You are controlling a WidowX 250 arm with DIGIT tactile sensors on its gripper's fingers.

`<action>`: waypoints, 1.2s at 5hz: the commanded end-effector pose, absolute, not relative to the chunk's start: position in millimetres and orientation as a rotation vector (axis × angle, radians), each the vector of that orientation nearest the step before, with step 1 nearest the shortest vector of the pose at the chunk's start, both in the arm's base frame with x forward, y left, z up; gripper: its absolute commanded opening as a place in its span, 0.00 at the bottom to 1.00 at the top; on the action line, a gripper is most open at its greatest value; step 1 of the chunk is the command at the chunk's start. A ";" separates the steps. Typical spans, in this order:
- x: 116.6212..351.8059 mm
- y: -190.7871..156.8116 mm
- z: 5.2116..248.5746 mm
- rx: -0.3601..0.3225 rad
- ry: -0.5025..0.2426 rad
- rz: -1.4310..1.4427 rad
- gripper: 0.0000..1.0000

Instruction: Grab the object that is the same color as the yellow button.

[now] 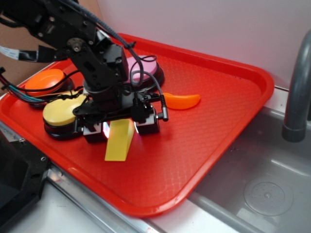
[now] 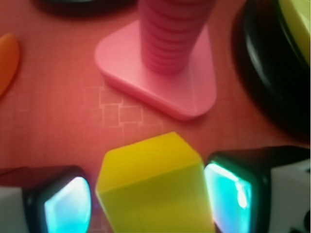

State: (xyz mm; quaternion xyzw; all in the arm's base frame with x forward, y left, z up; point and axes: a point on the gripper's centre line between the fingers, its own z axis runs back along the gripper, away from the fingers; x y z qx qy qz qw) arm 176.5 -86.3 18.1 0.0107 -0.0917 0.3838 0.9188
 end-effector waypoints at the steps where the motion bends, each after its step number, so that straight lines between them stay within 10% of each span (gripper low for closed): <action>1: 182.2 -76.0 41.6 -0.013 -0.233 0.817 0.00; 4: 198.1 -50.7 133.1 0.002 -0.116 0.492 0.00; 6: 198.6 -32.8 192.0 -0.039 -0.176 0.411 0.00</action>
